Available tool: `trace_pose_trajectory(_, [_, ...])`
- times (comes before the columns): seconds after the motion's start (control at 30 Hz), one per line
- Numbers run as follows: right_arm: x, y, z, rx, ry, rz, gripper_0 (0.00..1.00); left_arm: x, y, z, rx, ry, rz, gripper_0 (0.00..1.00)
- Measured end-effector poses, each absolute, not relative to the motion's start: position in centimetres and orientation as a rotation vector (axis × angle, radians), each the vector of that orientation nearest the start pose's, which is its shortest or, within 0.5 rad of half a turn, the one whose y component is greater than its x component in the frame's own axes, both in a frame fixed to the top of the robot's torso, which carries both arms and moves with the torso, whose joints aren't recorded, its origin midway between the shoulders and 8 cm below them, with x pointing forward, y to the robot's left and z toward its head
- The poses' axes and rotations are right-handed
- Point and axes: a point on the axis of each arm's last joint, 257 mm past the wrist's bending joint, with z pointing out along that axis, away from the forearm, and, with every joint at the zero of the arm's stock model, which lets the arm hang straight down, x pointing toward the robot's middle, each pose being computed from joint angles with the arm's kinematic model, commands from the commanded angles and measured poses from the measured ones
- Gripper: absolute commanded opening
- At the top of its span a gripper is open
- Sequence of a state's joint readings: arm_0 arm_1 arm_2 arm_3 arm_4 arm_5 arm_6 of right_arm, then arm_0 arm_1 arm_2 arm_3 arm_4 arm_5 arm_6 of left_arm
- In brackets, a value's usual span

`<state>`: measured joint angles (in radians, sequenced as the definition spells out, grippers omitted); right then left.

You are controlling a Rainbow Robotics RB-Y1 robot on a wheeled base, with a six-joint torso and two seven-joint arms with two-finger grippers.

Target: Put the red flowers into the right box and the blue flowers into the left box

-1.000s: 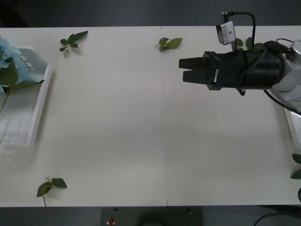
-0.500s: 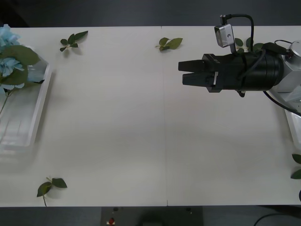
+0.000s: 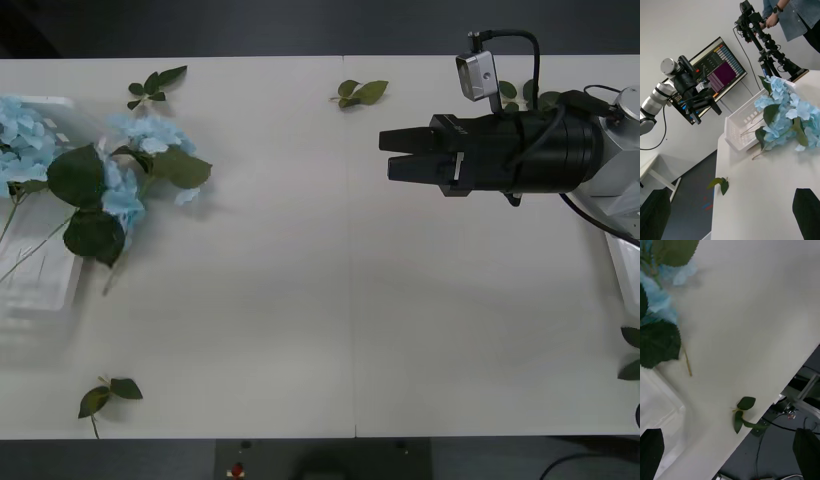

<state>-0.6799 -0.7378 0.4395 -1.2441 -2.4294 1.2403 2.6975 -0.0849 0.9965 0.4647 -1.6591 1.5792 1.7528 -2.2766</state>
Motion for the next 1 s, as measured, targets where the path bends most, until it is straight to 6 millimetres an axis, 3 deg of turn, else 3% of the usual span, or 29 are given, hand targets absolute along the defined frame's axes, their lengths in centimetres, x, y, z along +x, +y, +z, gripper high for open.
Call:
trace_pose_trajectory(0.13, [44.5,-5.9,-6.3,-1.019,1.482,1.422,0.95,35.0,35.2,-14.8,1.097,2.25,-0.636,1.0])
trace_pose_trajectory(0.43, [44.5,-5.9,-6.3,-1.019,1.482,1.422,0.95,35.1,29.5,-12.7,1.337,1.979,-0.753,1.0])
trace_pose_trajectory(0.73, [44.5,-5.9,-6.3,-1.019,1.482,1.422,0.95,35.1,25.9,-11.9,1.443,1.882,-0.828,1.0])
trace_pose_trajectory(1.0, [44.5,-5.9,-6.3,-1.019,1.482,1.422,0.95,36.1,21.1,-11.3,1.584,1.686,-0.838,1.0])
